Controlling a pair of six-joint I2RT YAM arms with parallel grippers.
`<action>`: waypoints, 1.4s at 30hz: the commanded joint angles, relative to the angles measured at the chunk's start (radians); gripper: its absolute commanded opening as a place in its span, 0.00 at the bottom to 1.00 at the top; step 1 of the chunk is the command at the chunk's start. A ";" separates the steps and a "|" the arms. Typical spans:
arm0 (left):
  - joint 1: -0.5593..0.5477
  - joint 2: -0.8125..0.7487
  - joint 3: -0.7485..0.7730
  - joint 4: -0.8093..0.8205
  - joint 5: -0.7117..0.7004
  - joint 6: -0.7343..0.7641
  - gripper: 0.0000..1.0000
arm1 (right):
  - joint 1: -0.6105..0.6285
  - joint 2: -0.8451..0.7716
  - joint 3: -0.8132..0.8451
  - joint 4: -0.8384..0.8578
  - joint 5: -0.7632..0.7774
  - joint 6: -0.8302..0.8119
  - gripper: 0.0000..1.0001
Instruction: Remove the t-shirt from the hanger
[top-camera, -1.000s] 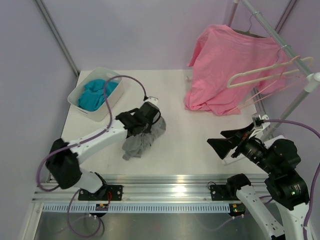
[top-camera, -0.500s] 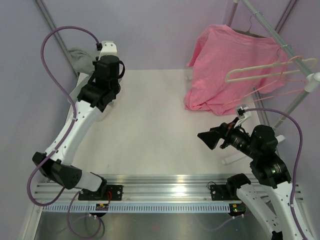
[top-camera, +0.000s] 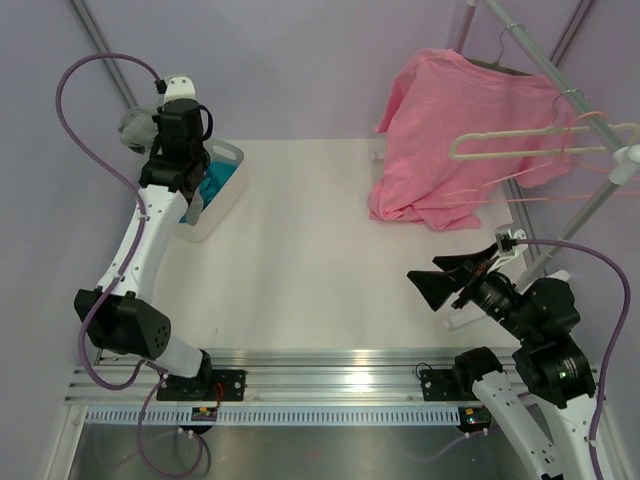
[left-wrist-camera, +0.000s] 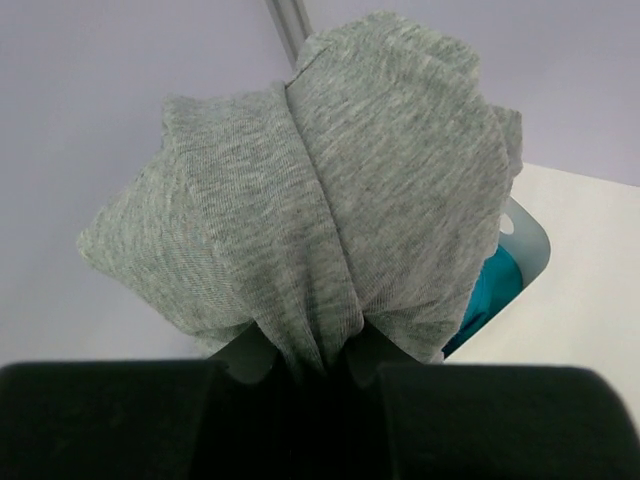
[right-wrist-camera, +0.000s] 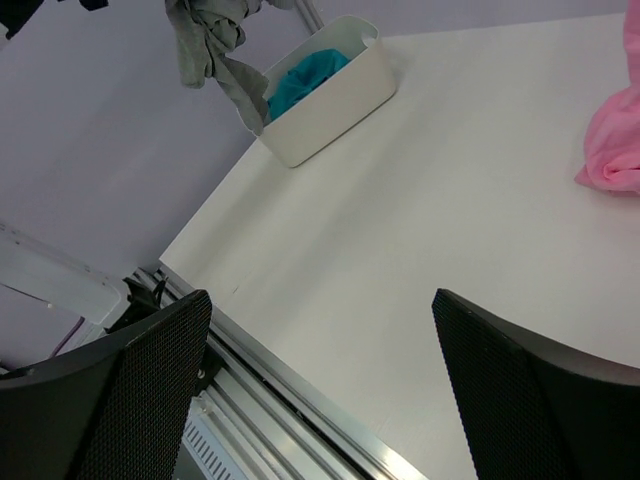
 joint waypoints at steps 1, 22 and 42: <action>0.027 0.005 -0.069 0.141 0.105 -0.035 0.00 | 0.001 -0.053 0.032 -0.018 0.082 -0.019 0.99; 0.074 0.055 -0.284 0.712 0.214 0.192 0.00 | 0.000 0.007 0.012 -0.011 0.106 -0.018 0.98; 0.229 0.155 -0.296 0.459 0.376 -0.123 0.78 | 0.000 -0.035 0.003 -0.009 0.067 -0.016 0.98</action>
